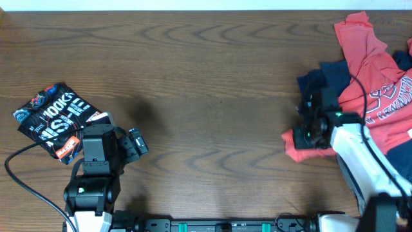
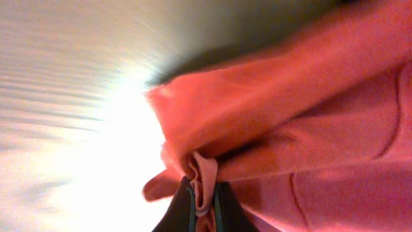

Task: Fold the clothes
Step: 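Reach the right gripper into the clothes pile and grasp the orange shirt, then drag the orange shirt left out of the pile with the right gripper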

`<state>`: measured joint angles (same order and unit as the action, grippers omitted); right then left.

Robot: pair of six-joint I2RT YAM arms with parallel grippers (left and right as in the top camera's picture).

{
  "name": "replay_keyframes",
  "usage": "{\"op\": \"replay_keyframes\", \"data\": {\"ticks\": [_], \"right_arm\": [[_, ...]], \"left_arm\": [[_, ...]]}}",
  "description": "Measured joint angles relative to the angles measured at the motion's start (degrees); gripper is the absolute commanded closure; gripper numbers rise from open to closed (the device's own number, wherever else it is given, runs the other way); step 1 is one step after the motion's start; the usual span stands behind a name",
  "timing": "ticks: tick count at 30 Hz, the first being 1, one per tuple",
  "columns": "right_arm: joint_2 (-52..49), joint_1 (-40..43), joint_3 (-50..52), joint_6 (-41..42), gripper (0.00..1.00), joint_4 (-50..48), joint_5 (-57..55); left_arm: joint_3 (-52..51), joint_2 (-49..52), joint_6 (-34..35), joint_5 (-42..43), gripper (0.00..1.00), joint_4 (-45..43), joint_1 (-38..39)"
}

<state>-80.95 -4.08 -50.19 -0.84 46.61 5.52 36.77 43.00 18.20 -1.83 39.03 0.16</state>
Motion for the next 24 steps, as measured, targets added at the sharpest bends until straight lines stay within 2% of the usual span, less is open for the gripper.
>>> {"op": "replay_keyframes", "data": {"ticks": [7, 15, 18, 21, 22, 24], "right_arm": [[7.89, -11.45, -8.0, -3.17, 0.98, -0.94, 10.88], [3.67, -26.91, -7.34, -3.96, 0.98, 1.49, 12.2], [0.79, -31.76, -6.93, -4.04, 0.98, -4.59, 12.2], [-2.21, -36.0, -6.62, -3.19, 0.98, -16.63, 12.61], [-3.02, -36.92, -6.62, -2.43, 0.93, -20.85, 12.81], [-4.79, -38.75, -6.51, -0.81, 0.71, -30.93, 13.09]], "left_arm": [[0.0, 0.0, 0.0, -0.02, 0.02, -0.68, 0.0], [0.0, 0.0, 0.0, -0.02, 0.02, -0.72, 0.0], [0.0, 0.02, 0.0, -0.02, 0.02, -0.72, 0.0], [0.02, 0.02, 0.0, -0.04, 0.02, -0.74, 0.0], [0.02, 0.02, 0.0, -0.02, 0.02, -0.74, 0.0], [0.04, 0.02, 0.0, 0.0, 0.02, -0.72, 0.0]]}}
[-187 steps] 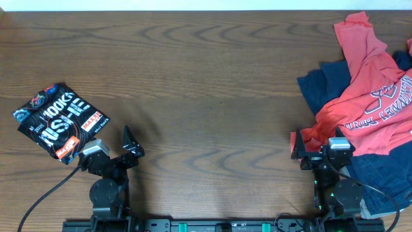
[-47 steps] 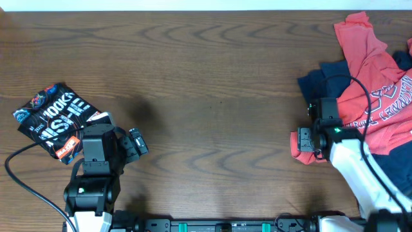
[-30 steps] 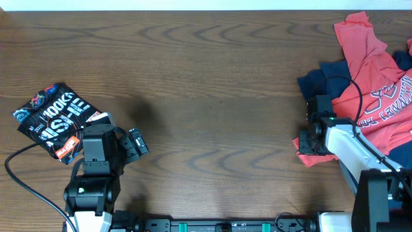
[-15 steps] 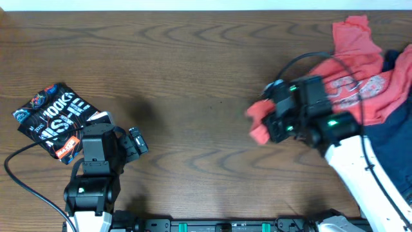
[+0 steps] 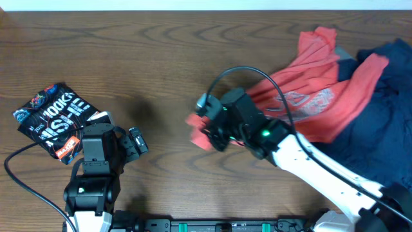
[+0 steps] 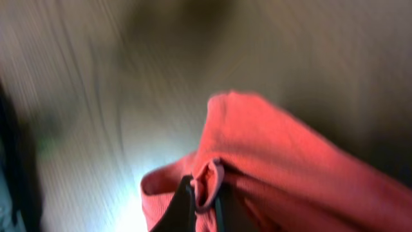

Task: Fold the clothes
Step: 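Drag the orange shirt left out of the pile with the right gripper, then grasp the shirt's left edge with the left gripper and pull it left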

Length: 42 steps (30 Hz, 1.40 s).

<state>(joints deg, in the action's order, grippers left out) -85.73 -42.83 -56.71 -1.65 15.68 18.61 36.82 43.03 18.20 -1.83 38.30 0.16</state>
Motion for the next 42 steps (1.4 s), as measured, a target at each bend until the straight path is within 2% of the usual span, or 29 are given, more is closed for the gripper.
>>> {"op": "replay_keyframes", "data": {"ticks": [2, 3, 4, 6, 11, 16, 19, 24, 32, 42], "right_arm": [[-1.31, -1.22, -0.09, 1.49, 0.67, -7.85, 0.24], [-1.99, -1.84, -0.13, 1.97, 0.51, -10.88, 0.52], [-2.38, -2.19, -0.13, 2.67, 0.28, -11.85, 0.57], [-2.84, -2.62, -0.15, 3.1, 0.01, -11.41, -0.07], [-2.91, -0.61, -0.13, 6.56, 0.01, -1.33, -11.17], [0.48, 6.91, -0.04, 11.74, 0.01, 13.33, -23.21], [5.42, 13.44, -0.07, 13.22, 0.01, 20.06, -26.82], [11.65, 21.49, -0.17, 14.34, 0.01, 27.89, -28.74], [12.2, 28.28, -0.17, 14.73, 0.01, 34.16, -28.98], [12.2, 29.11, -0.17, 15.13, 0.01, 34.23, -29.14]], "left_arm": [[0.07, 0.0, 0.0, -0.02, 0.02, -0.04, 0.0], [0.07, 0.0, 0.0, 0.0, 0.02, -0.02, 0.0], [0.07, 0.0, 0.0, 0.0, 0.02, -0.02, 0.0], [0.07, 0.0, 0.0, -0.02, 0.02, -0.02, 0.0], [0.09, 0.0, 0.02, -0.02, 0.02, -0.2, 0.0], [0.09, 0.04, 3.32, 0.04, 0.02, -0.94, 0.0], [0.11, 1.07, 6.88, 0.81, 0.02, -1.2, 0.0], [0.15, 7.43, 10.29, 8.41, 0.02, -3.32, 0.87], [0.2, 25.14, 18.12, 18.01, 0.02, -9.27, 7.96], [0.37, 41.99, 26.03, 20.26, 0.02, -25.0, 22.03]]}}
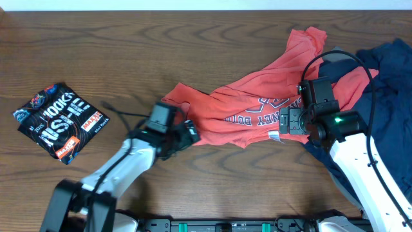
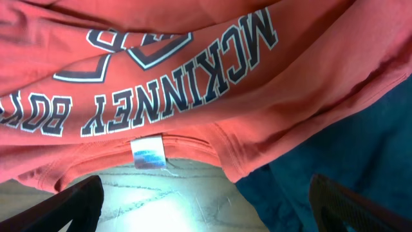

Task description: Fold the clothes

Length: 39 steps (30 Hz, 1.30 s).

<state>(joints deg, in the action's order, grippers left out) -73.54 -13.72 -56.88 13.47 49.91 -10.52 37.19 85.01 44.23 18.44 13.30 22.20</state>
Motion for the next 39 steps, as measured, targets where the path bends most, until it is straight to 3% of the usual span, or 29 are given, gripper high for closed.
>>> {"op": "replay_keyframes", "data": {"ticks": [4, 5, 6, 8, 9, 15, 21, 26, 27, 28, 29, 30, 31, 39], "right_arm": [[0.0, 0.0, 0.0, 0.0, 0.01, 0.02, 0.02], [0.0, 0.0, 0.0, 0.0, 0.01, 0.0, 0.02], [0.0, 0.0, 0.0, 0.02, 0.01, 0.04, 0.02], [0.0, 0.0, 0.0, 0.02, 0.01, 0.15, 0.02], [0.0, 0.0, 0.0, 0.02, 0.01, 0.33, 0.02], [0.0, 0.0, 0.0, 0.17, 0.01, 1.07, 0.02], [0.0, 2.91, 0.0, 2.36, 0.01, 1.11, -0.09], [0.0, 5.88, 0.0, 3.28, 0.01, 1.29, -0.09], [0.0, 6.25, 0.0, 3.5, 0.01, 1.29, -0.09], [0.0, 6.45, 0.0, 3.54, 0.01, 1.29, -0.07], [0.0, 6.49, 0.0, 3.61, 0.01, 1.27, -0.09], [0.0, 6.56, 0.0, 3.72, 0.01, 1.29, -0.07], [0.0, 6.58, 0.0, 3.78, 0.01, 1.29, -0.04], [0.0, 6.62, 0.0, 3.93, 0.01, 1.31, -0.04]], "left_arm": [[0.44, 3.1, 1.01, 0.31, 0.01, -9.53, 5.01], [0.52, 3.78, 1.01, 0.33, 0.06, -11.32, 5.77], [0.61, 4.35, 1.36, 0.35, 0.23, -13.27, 6.58], [0.61, 5.6, 1.53, 0.07, 0.75, -15.47, 7.61], [0.59, 6.1, 1.7, -0.48, 0.94, -16.28, 7.8], [0.59, 5.38, -2.12, -2.6, 0.94, -18.29, 5.14], [1.38, -4.98, -12.59, -3.61, 0.94, -15.39, -5.05], [7.32, -12.26, -17.77, -6.75, 0.94, -15.47, -18.99], [8.79, -12.46, -18.82, -7.3, 0.9, -15.65, -22.01], [9.75, -12.39, -19.37, -7.74, 0.68, -15.85, -23.89], [10.6, -12.04, -20.35, -8.17, 0.35, -15.96, -26.25], [11.1, -11.58, -20.57, -8.61, 0.12, -16.0, -28.06], [11.41, -10.91, -20.85, -8.94, 0.02, -15.76, -29.9], [11.3, -4.42, -21.24, -1.53, 0.02, -0.31, -31.01]]}}
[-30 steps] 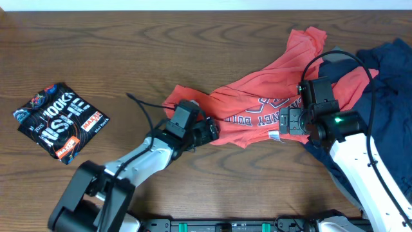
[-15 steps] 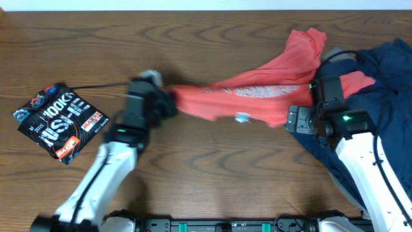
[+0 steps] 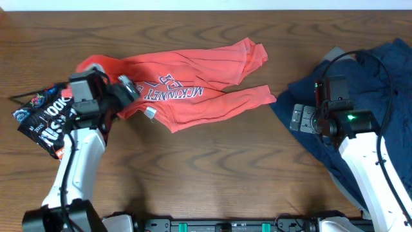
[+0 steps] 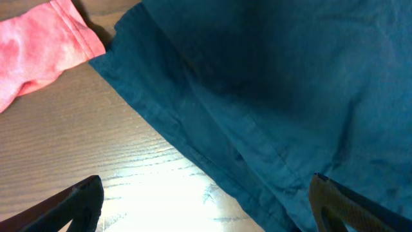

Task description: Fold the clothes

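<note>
The red T-shirt (image 3: 193, 90) with navy lettering lies crumpled across the upper left-centre of the table. My left gripper (image 3: 125, 90) sits at its left edge and looks shut on the cloth, which bunches around it. My right gripper (image 3: 299, 119) hangs open at the right, just above the left edge of a navy garment (image 3: 373, 96). In the right wrist view the gripper (image 4: 206, 206) has its fingers far apart with nothing between them, over the navy garment's hem (image 4: 270, 84). One red sleeve cuff (image 4: 45, 45) shows at top left.
A folded black printed shirt (image 3: 42, 119) lies at the far left, partly under my left arm. The navy garment spreads over the right edge of the wooden table (image 3: 212, 174). The right arm's cable (image 3: 380, 71) loops above the navy cloth.
The red shirt has shifted from the table's centre to the upper left, with the left gripper at its left edge. The right gripper, still open, now looks at navy cloth, not red.
My right gripper was shut on a fold of the red shirt at the right-hand pile, then held it at mid-table. Then it stood open back at the right while the left gripper met the shirt's left edge. Now the shirt lies by the folded black one.
</note>
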`<state>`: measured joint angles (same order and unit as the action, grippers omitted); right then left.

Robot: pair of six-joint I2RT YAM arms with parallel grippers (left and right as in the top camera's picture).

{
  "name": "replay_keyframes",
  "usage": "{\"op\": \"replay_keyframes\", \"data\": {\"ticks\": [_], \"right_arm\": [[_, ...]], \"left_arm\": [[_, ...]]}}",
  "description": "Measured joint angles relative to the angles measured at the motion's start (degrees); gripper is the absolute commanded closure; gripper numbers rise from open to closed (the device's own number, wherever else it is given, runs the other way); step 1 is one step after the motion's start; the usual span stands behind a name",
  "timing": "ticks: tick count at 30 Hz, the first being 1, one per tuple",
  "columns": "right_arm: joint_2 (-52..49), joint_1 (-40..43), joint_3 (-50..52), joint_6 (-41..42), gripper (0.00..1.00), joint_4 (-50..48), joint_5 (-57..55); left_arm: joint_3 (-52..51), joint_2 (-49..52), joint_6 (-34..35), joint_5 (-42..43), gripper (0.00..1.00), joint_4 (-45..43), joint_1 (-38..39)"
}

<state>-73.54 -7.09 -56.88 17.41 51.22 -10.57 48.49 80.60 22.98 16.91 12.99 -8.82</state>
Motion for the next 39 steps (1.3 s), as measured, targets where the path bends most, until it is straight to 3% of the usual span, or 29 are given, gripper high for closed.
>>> {"op": "replay_keyframes", "data": {"ticks": [4, 9, 14, 21, 23, 24, 30, 35, 39], "right_arm": [[0.0, 0.0, 0.0, 0.0, 0.01, -0.09, 0.02], [0.0, 0.0, 0.0, 0.0, 0.01, -0.13, 0.02], [0.0, 0.0, 0.0, 0.0, 0.01, -0.09, 0.02], [0.0, 0.0, 0.0, 0.0, 0.01, 0.02, 0.02], [0.0, 0.0, 0.0, 0.0, 0.01, 0.02, 0.02], [0.0, 0.0, 0.0, 0.0, 0.01, -0.02, 0.02], [0.0, 0.0, 0.0, 0.0, 0.01, 0.0, 0.02], [0.0, 0.02, 0.0, 0.0, 0.01, 0.0, 0.02], [0.0, 0.13, 0.0, -0.02, 0.01, 0.09, -0.02]], "left_arm": [[-0.17, 1.68, 3.72, 5.14, 0.02, 7.3, 5.07], [-0.61, 4.98, 10.03, 7.65, 0.02, 7.98, 15.54], [-1.2, 11.91, 17.09, 8.81, 0.02, -0.44, 26.97], [-1.03, 18.36, 25.07, 8.37, 0.01, -12.59, 33.53], [-0.9, 18.75, 26.64, 7.13, 0.18, -13.9, 33.79], [-0.87, 19.06, 27.34, 5.81, 0.32, -14.21, 33.9], [-1.03, 20.81, 28.79, -0.79, 0.94, -14.29, 33.33], [-0.98, 20.87, 28.5, -2.36, 0.94, -11.3, 32.87], [-0.11, 18.82, 28.13, -1.9, 0.94, -1.46, 32.35]]}}
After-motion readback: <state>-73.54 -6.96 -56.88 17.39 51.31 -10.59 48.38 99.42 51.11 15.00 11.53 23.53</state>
